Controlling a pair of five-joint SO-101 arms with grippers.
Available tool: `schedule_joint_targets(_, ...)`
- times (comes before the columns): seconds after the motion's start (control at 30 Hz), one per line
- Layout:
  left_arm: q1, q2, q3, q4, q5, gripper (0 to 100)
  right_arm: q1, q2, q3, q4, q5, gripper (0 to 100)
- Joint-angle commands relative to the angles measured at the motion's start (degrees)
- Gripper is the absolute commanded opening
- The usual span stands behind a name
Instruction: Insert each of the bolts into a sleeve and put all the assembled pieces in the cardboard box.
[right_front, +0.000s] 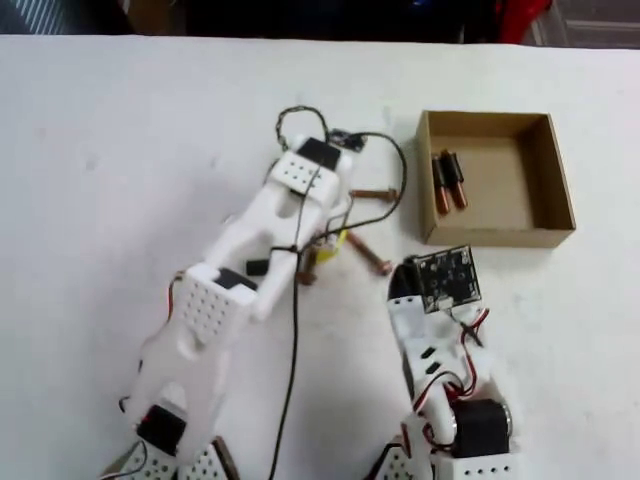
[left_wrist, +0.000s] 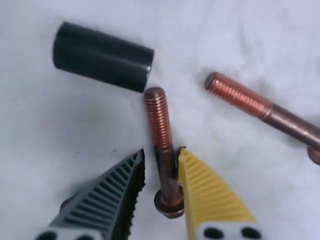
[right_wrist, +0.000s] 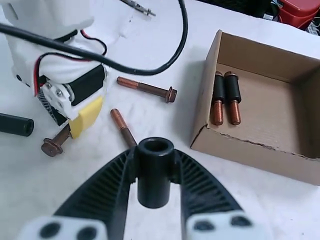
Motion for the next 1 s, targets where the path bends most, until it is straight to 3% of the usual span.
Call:
schedule_joint_targets(0.0, 0.6, -1.0, 1.2, -2.1, 0.8, 14, -0.3, -0.5, -0.3, 0.0, 0.0, 1.6)
schedule_joint_targets(0.4, 0.6, -0.9, 2.5, -1.5, 0.3, 4, -0.3, -0.5, -0.3, 0.0, 0.0, 1.6)
schedule_joint_targets(0.7, 0.7, -1.5, -1.7, 3.3, -18.2, 2, -0.3, -0.5, -0.2, 0.0, 0.0, 1.6)
schedule_joint_targets(0.8, 0.7, -1.5, -6.5, 7.7, -19.1, 2, -0.3, -0.5, -0.2, 0.0, 0.0, 1.6)
schedule_joint_targets(0.97, 0.7, -1.6, -10.4, 8.4, -19.1, 2, -0.3, -0.5, 0.1, 0.0, 0.0, 1.6)
